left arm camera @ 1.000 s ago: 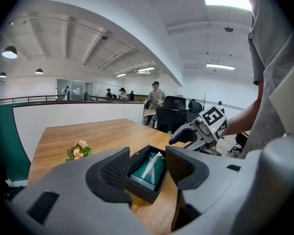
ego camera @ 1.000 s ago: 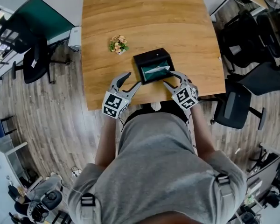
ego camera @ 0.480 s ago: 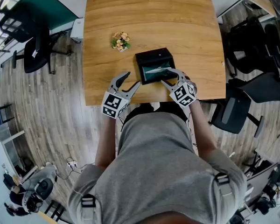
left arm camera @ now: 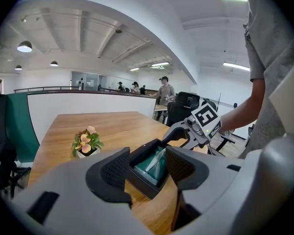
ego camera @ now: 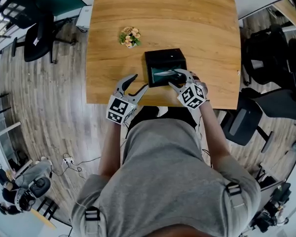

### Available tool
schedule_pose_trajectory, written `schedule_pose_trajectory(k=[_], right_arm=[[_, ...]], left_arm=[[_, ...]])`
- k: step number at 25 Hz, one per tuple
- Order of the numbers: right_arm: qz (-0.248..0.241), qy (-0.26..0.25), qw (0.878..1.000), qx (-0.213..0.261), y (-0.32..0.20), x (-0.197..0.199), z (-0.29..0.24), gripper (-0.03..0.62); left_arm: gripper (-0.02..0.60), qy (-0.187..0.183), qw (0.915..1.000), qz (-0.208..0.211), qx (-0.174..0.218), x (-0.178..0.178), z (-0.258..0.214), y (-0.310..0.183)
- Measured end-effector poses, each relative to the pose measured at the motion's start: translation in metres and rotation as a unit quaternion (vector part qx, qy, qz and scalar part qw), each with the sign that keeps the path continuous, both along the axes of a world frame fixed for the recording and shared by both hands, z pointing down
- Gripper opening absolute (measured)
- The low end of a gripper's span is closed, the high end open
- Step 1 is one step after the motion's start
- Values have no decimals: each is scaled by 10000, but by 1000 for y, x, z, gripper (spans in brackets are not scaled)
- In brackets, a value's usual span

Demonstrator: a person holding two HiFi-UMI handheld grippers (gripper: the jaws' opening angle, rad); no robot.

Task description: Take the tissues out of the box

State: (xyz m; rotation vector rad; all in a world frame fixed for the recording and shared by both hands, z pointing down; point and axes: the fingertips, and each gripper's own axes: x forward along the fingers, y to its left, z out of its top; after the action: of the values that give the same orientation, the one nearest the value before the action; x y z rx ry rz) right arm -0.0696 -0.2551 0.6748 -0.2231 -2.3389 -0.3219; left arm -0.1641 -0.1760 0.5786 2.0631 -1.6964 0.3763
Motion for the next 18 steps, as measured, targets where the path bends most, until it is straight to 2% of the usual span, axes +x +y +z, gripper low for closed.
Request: schedule_pose_trajectory(k=[12,18], right_arm=[[-869,289,9957,112,-2,-16,24,233],[-1135,364,9928,88,-1,-23,34,233]], left_arm=[[244,-17,9996,-206,-194,1,18,-11],[244,30,9993,-216,-307,7,25,-13]])
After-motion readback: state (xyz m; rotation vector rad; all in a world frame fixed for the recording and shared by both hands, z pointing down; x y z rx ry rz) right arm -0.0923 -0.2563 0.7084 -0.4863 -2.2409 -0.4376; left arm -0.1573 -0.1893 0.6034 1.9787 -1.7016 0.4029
